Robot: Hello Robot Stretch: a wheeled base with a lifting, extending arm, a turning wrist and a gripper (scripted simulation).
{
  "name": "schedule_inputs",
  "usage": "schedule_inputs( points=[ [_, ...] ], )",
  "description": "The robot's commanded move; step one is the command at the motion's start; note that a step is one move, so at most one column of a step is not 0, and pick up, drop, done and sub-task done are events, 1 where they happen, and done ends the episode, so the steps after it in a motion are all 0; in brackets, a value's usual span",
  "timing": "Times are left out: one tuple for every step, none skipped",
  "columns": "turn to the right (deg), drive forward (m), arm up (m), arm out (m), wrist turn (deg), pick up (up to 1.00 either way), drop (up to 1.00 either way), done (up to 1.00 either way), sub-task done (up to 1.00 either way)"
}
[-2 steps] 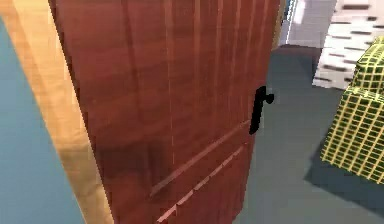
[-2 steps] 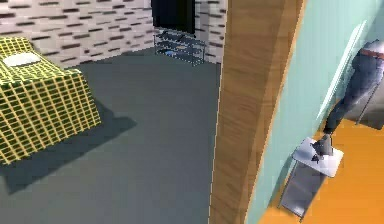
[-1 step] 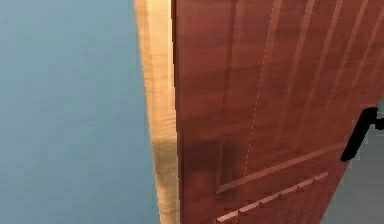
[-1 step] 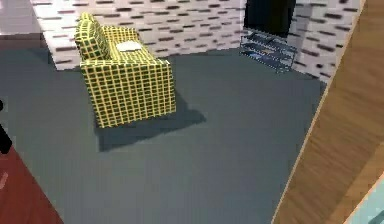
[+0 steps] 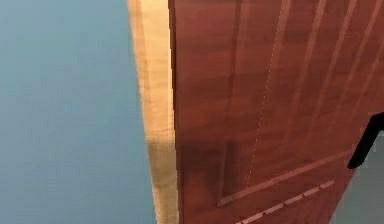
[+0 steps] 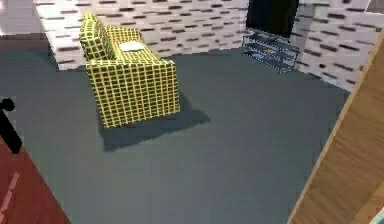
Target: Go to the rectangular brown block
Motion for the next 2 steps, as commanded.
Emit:
schedule_inputs(
  points=[
    [45.0,0.0,0.0,0.0,0.0,0.0,0.0,0.0,0.0],
    [21.0,0.0,0.0,0.0,0.0,0.0,0.0,0.0,0.0]
  ],
)
